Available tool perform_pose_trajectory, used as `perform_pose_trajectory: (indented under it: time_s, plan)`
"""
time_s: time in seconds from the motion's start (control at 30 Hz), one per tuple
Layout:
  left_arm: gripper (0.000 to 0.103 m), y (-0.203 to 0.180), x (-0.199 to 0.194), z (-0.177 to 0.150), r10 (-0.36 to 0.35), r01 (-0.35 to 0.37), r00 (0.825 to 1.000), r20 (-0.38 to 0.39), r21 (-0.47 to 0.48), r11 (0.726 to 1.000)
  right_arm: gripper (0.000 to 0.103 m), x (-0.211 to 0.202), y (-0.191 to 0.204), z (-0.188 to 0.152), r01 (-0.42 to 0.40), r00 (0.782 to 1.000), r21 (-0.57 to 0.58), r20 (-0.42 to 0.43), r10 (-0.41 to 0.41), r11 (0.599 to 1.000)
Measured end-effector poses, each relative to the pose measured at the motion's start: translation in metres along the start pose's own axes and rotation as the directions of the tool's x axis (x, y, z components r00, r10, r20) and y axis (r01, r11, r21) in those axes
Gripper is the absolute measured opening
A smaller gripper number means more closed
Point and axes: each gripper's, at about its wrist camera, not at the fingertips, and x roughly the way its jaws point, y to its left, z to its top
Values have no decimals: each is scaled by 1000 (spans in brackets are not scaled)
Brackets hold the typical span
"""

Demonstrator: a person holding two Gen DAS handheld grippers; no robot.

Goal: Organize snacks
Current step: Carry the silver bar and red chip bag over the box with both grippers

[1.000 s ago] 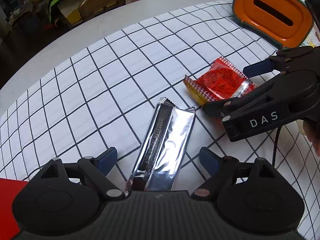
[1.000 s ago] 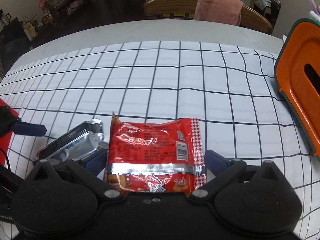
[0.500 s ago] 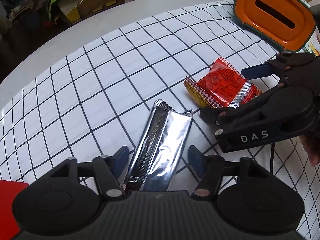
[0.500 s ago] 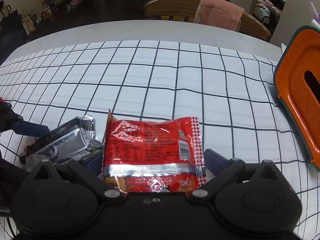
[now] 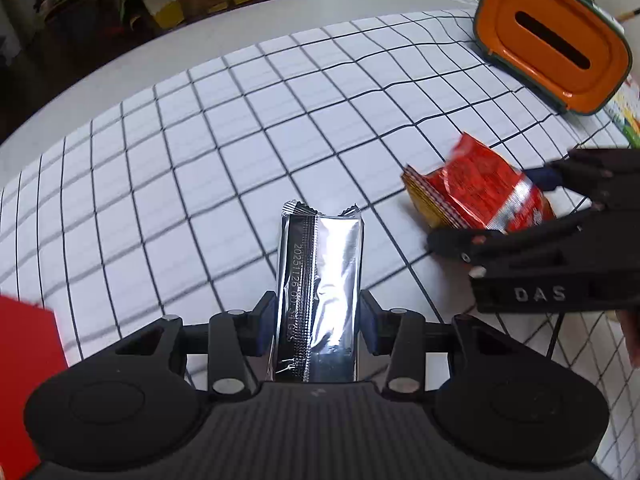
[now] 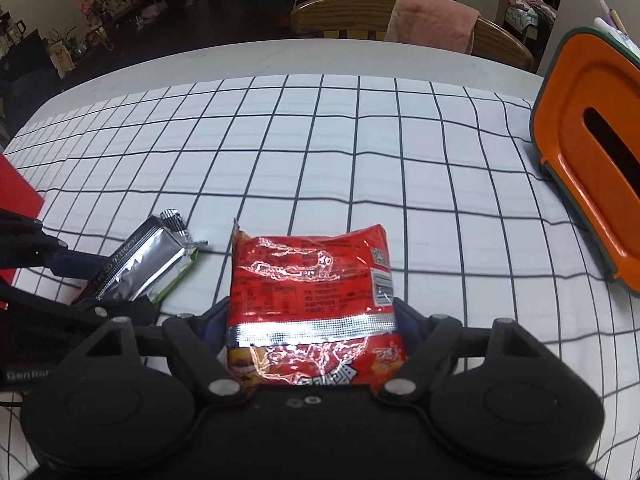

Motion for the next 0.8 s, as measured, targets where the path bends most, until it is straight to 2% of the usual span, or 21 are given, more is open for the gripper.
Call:
perform_pose_trajectory:
  time_s: [0.33, 0.8]
  plan:
    - [42, 7, -46, -31, -5, 7, 1000, 25, -82, 997, 79, -66, 29, -40, -54, 998, -3, 28, 54, 999]
    - [42, 38, -136, -84, 14, -4, 996, 93, -107, 994, 79, -150, 101, -61, -100, 992, -12, 74, 101, 995]
